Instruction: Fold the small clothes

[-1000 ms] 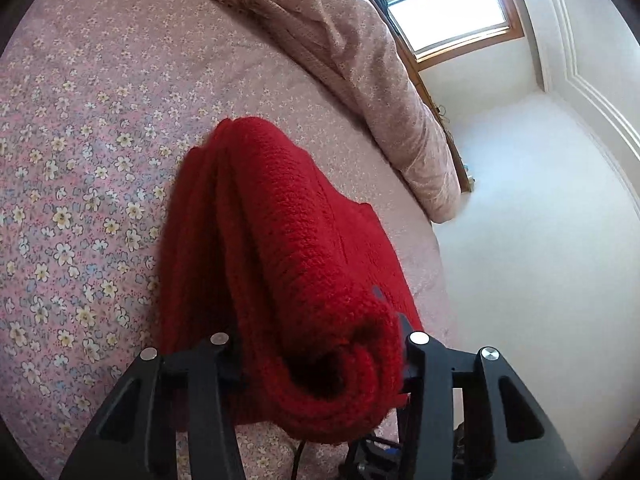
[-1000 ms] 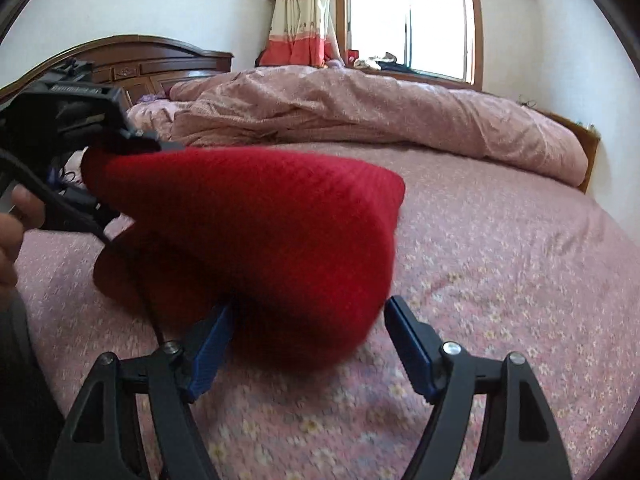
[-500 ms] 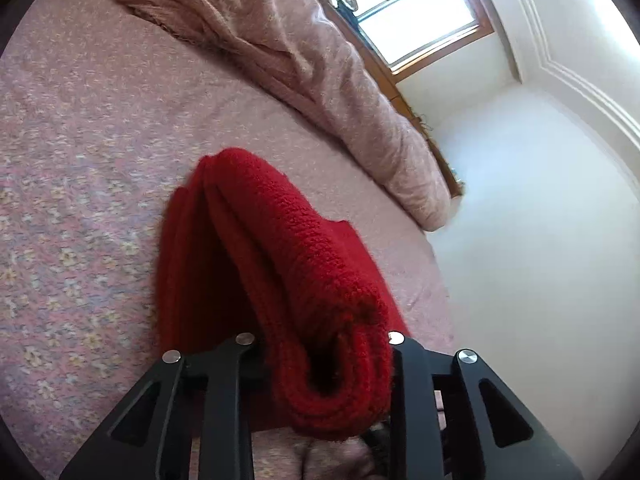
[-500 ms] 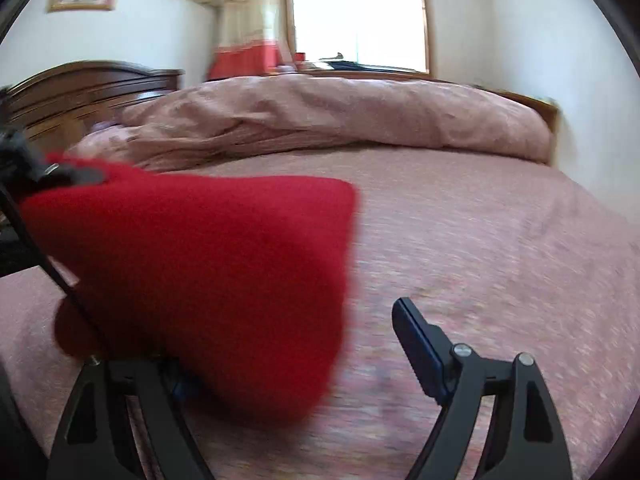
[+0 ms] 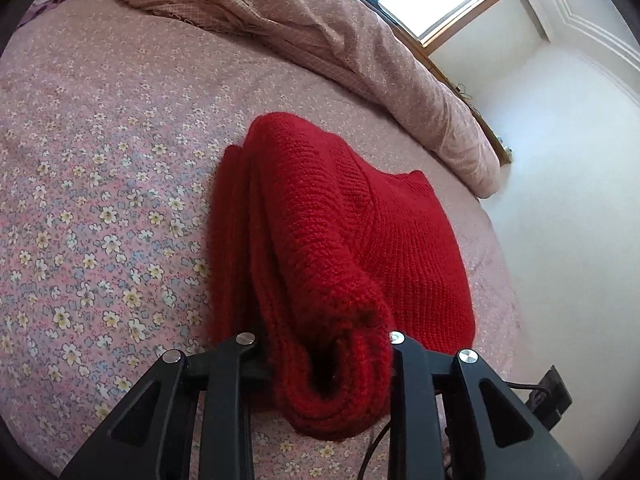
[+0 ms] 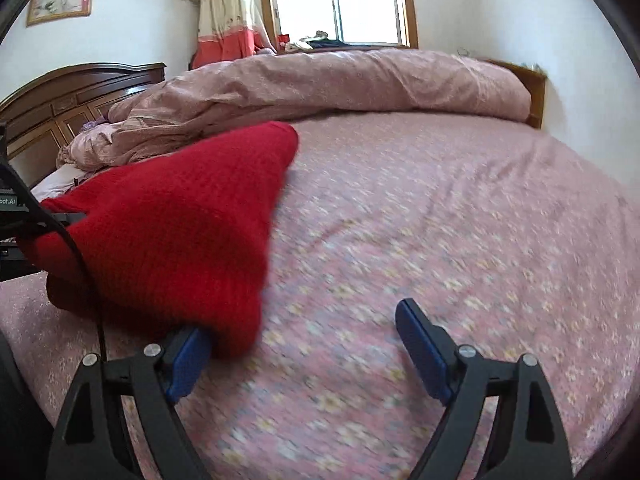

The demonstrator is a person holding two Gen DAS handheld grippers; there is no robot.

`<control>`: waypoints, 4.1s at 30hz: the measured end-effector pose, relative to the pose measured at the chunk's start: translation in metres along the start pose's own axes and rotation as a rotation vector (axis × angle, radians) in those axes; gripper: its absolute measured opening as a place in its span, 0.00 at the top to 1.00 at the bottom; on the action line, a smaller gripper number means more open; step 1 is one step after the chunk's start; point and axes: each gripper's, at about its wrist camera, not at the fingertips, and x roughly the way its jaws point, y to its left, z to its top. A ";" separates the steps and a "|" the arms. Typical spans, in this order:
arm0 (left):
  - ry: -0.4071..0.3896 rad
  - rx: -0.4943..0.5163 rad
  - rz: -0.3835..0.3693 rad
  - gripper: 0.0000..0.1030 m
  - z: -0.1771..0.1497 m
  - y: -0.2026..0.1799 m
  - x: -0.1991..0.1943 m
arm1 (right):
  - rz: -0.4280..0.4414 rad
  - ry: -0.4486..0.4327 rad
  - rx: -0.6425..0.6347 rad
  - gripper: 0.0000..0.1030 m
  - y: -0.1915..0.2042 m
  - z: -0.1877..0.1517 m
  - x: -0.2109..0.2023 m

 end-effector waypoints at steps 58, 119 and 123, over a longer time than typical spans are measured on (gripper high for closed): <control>-0.096 0.293 0.311 0.87 -0.026 -0.033 -0.007 | 0.385 0.216 -0.098 0.99 0.081 0.055 0.031; -0.076 0.094 0.064 0.36 0.025 0.079 -0.018 | 0.367 0.322 -0.314 0.65 0.169 0.110 0.079; -0.072 0.080 0.033 0.36 0.034 0.082 -0.019 | 0.335 0.341 -0.342 0.66 0.173 0.110 0.076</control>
